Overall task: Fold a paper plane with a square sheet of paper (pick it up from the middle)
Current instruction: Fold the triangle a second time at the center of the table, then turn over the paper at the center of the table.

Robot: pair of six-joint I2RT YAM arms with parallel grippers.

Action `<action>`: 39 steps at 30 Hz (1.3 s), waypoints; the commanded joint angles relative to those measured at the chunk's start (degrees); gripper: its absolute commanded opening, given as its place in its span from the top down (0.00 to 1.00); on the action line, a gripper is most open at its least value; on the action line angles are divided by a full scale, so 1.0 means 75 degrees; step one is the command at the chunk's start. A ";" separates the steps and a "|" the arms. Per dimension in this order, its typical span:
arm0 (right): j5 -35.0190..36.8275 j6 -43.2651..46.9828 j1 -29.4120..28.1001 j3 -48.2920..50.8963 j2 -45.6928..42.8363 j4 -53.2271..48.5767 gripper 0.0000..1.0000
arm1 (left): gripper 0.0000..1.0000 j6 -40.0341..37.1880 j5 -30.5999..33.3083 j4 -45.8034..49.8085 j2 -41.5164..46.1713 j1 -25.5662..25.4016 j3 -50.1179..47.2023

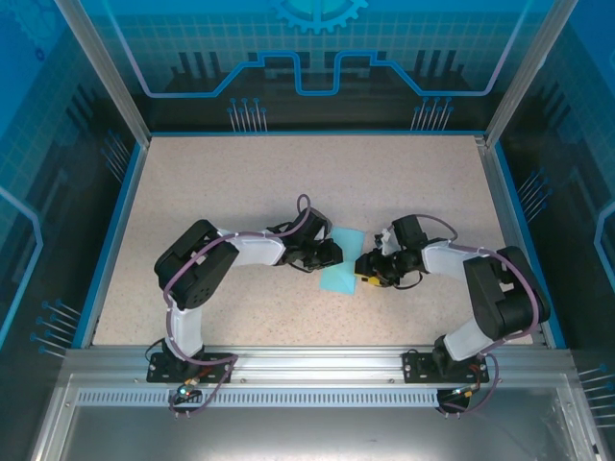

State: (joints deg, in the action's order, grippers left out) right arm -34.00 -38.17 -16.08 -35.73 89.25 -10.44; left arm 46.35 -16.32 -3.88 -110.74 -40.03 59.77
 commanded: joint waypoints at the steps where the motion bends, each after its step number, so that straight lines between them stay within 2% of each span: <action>1: -0.0324 -0.0084 0.0049 -0.0151 0.0246 0.0259 0.57 | 0.79 -0.0108 -0.0117 0.0117 0.0023 -0.0005 0.0210; 15: -0.0464 -0.0428 -0.0002 -0.0039 0.0466 0.0804 0.67 | 0.79 0.0061 -0.0047 0.0310 -0.0305 0.0010 0.0333; 31: -0.0692 -0.0851 -0.0004 0.0036 0.0385 0.1204 0.67 | 0.79 0.0021 0.0001 0.0459 -0.0317 0.0011 0.0433; 39: -0.0797 -0.0641 -0.0041 0.0023 0.0426 0.1148 0.68 | 0.79 0.0077 0.0073 0.0426 -0.0213 0.0007 0.0433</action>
State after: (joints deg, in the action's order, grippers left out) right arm -37.87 -43.53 -16.10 -35.94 92.49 -2.85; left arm 46.57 -16.34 -2.68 -112.36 -40.01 61.69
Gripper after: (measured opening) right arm 0.324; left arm 0.214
